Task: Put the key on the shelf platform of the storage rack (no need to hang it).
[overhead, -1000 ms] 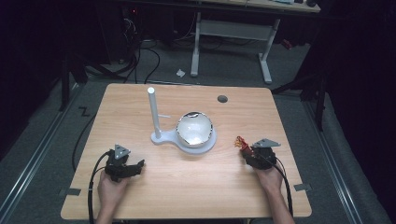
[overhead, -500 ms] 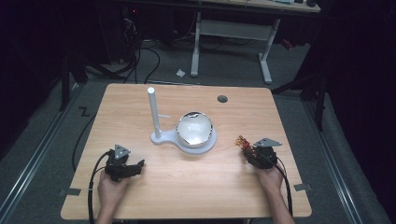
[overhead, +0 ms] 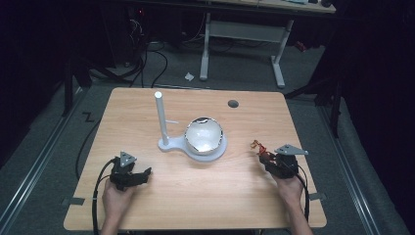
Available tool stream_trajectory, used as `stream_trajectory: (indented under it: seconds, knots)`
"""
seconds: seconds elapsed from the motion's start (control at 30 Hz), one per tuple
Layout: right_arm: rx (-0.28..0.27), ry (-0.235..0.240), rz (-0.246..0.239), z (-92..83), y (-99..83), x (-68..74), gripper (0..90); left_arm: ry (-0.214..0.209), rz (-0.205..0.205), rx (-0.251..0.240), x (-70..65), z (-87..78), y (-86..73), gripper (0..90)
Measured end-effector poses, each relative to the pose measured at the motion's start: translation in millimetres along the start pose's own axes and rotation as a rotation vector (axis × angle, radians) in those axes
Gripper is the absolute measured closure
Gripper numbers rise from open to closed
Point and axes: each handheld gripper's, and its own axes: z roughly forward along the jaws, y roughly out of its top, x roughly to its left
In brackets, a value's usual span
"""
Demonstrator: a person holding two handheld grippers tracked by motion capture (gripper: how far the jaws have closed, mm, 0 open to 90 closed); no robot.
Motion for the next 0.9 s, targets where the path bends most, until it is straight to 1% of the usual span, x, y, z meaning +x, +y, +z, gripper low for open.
stream_trajectory:
  seconds: [0.27, 0.37, 0.5, 0.6, 0.9]
  knots:
    - [-0.016, 0.025, -0.003, -10.9, 3.5, 6.0, 64.5, 0.000, 0.000, 0.000, 0.0, 0.0, 0.0, 22.5]
    - [-0.014, 0.031, 0.002, -12.9, 3.8, 7.7, 64.5, 0.000, 0.000, 0.000, 0.0, 0.0, 0.0, 22.4]
    - [-0.028, 0.047, 0.009, -17.3, 5.1, 10.0, 64.5, 0.000, 0.000, 0.000, 0.0, 0.0, 0.0, 22.5]
    - [-0.038, 0.053, -0.012, -21.2, 7.4, 14.4, 64.5, 0.000, 0.000, 0.000, 0.0, 0.0, 0.0, 22.4]
    - [-0.059, 0.089, -0.025, -26.8, 17.6, 25.7, 64.6, 0.000, 0.000, 0.000, 0.0, 0.0, 0.0, 22.4]
